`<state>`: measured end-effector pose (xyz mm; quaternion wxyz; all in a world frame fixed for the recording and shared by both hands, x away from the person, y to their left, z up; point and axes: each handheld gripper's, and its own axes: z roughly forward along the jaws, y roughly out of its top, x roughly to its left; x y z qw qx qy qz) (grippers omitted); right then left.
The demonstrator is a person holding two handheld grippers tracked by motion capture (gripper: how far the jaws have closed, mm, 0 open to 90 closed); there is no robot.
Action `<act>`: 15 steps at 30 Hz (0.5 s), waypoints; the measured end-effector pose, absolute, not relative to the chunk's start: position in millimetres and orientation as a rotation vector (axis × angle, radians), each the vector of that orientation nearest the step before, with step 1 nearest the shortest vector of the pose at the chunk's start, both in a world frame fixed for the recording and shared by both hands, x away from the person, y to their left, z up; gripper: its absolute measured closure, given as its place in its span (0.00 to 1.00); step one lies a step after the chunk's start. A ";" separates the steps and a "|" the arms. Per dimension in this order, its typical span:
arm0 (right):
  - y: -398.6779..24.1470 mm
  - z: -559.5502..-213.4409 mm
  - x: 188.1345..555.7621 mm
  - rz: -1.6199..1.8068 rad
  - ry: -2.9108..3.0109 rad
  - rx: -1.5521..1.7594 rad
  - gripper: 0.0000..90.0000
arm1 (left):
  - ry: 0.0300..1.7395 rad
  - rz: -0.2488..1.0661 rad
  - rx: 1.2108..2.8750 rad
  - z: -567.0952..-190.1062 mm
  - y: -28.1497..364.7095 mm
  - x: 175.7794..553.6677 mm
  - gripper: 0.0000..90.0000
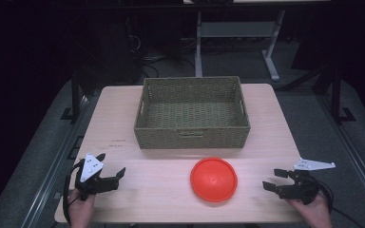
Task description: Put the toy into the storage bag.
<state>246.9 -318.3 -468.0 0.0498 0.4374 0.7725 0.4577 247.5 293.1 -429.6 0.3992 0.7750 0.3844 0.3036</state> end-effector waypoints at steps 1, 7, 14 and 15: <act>-318.5 -468.2 247.2 1.394 2.357 1.335 0.17 | 0.971 0.769 1.964 -429.8 292.8 247.8 0.14; -316.8 -468.8 247.2 1.391 2.371 1.341 0.17 | 0.963 0.765 1.969 -430.0 291.7 247.3 0.14; -308.6 -463.2 249.4 1.387 2.384 1.321 0.17 | 0.965 0.769 1.970 -430.3 293.8 247.5 0.14; -307.6 -462.4 249.9 1.386 2.384 1.315 0.17 | 0.966 0.769 1.970 -430.1 294.2 247.6 0.14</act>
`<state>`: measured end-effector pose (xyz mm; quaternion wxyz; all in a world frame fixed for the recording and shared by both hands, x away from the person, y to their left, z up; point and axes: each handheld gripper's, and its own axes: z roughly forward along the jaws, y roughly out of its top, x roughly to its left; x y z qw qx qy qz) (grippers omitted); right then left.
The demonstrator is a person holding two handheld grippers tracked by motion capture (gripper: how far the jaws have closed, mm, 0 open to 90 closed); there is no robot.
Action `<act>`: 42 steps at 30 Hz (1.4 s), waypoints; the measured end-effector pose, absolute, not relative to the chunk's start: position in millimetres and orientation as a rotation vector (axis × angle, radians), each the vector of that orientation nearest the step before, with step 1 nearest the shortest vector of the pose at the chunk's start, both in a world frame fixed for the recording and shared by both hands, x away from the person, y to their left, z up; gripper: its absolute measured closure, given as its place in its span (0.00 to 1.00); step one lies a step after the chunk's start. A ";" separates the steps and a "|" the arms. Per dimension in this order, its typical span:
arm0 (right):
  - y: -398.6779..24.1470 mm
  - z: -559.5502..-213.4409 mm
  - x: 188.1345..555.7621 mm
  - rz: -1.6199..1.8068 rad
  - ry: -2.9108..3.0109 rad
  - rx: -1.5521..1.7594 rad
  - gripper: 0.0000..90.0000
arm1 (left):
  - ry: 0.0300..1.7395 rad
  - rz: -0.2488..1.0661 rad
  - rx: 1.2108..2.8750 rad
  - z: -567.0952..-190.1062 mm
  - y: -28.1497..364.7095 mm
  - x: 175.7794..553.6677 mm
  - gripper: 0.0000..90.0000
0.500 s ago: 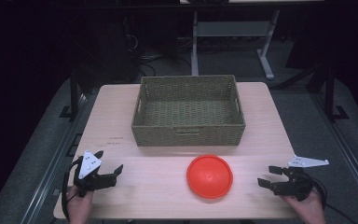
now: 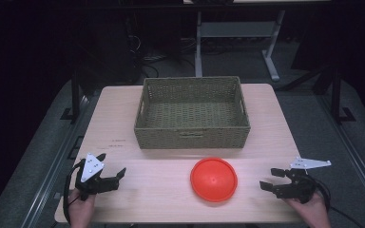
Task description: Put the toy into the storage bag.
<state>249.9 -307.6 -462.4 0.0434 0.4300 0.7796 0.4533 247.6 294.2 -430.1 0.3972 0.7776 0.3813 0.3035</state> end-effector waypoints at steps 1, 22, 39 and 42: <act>-304.7 -459.7 250.3 1.391 2.386 1.301 0.17 | 0.969 0.767 1.963 -430.1 294.0 247.5 0.14; -276.4 -442.3 263.0 1.357 2.492 1.224 0.17 | 0.971 0.773 1.968 -430.8 294.3 247.7 0.14; -258.1 -432.4 275.2 1.336 2.544 1.209 0.17 | 0.974 0.769 1.976 -431.4 293.3 248.0 0.14; -254.3 -430.0 277.7 1.328 2.554 1.189 0.17 | 0.975 0.770 1.973 -431.4 293.5 247.9 0.14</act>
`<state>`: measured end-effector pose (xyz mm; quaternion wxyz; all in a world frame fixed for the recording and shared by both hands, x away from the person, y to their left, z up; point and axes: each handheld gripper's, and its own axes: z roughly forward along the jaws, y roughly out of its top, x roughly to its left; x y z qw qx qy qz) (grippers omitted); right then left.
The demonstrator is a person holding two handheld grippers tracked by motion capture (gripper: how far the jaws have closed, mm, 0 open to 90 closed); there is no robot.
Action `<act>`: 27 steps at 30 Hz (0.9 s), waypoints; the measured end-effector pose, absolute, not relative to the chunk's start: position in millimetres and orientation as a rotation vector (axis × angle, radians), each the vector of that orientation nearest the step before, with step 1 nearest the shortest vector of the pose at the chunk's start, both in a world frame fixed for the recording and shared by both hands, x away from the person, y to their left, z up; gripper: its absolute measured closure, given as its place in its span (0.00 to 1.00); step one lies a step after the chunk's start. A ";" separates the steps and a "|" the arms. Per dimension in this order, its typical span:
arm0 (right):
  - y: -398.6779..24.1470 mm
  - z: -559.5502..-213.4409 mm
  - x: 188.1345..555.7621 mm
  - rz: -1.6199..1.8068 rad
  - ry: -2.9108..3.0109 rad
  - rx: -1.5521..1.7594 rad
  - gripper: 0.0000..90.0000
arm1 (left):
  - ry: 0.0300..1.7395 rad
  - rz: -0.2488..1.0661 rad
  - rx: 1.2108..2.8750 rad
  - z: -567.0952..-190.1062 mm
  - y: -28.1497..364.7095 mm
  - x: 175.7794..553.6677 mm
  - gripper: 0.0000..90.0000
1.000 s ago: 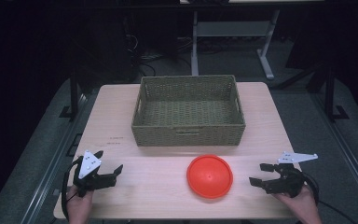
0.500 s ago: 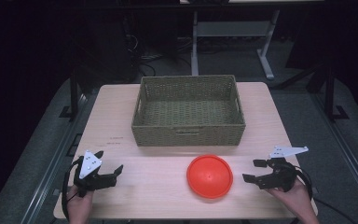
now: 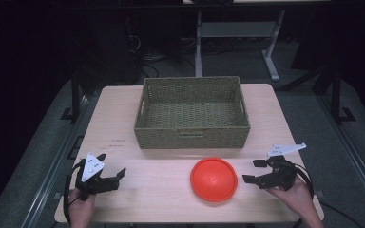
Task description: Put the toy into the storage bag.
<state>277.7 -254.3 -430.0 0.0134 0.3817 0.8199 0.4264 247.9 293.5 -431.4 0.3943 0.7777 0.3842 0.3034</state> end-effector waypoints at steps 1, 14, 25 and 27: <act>-252.9 -429.1 277.5 1.332 2.561 1.202 0.17 | 0.976 0.770 1.970 -431.4 293.6 247.9 0.14; -240.5 -422.5 285.1 1.281 2.598 1.168 0.17 | 0.980 0.769 1.973 -431.8 294.2 248.6 0.14; -225.0 -424.7 289.7 1.260 2.654 1.142 0.19 | 0.983 0.770 1.968 -431.4 295.1 247.9 0.14; -221.0 -423.8 291.2 1.246 2.666 1.133 0.19 | 0.983 0.771 1.967 -431.6 294.8 247.9 0.14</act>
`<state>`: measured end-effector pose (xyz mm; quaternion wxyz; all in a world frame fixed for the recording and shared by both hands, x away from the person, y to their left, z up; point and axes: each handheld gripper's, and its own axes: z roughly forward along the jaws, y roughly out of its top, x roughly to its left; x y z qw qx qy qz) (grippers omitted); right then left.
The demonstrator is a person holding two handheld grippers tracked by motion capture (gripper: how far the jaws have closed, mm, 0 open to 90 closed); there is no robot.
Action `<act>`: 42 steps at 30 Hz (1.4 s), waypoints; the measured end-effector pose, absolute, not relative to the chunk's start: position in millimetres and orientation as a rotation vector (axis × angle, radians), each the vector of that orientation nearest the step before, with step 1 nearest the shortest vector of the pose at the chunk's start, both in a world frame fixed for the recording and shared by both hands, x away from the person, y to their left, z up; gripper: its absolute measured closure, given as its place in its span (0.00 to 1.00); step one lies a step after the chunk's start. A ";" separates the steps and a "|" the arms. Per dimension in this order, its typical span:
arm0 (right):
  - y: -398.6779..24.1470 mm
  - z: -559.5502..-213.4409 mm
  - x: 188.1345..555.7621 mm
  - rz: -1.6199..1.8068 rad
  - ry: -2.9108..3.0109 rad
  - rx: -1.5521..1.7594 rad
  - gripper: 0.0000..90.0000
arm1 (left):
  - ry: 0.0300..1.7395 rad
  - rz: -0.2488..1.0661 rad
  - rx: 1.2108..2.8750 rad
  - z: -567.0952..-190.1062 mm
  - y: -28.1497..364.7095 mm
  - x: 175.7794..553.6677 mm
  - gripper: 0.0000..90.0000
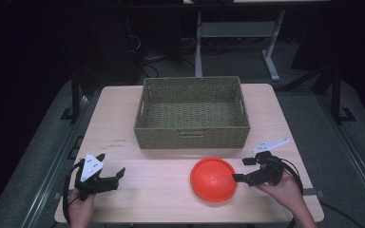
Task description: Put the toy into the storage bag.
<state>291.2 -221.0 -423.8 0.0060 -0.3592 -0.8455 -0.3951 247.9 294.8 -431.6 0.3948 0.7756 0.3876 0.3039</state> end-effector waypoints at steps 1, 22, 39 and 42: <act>-217.4 -423.5 293.6 -1.232 -2.655 -1.112 0.19 | 0.984 0.769 1.968 -431.5 295.1 248.0 0.14; -199.0 -442.4 316.3 -1.045 -2.666 -1.114 0.34 | 0.980 0.768 1.967 -431.4 295.4 248.5 0.14; -200.8 -456.9 318.6 -0.971 -2.659 -1.120 0.52 | 0.980 0.771 1.968 -431.4 295.4 248.5 0.14; -199.5 -455.9 317.8 -0.958 -2.664 -1.135 0.53 | 0.982 0.770 1.969 -431.5 295.5 248.8 0.14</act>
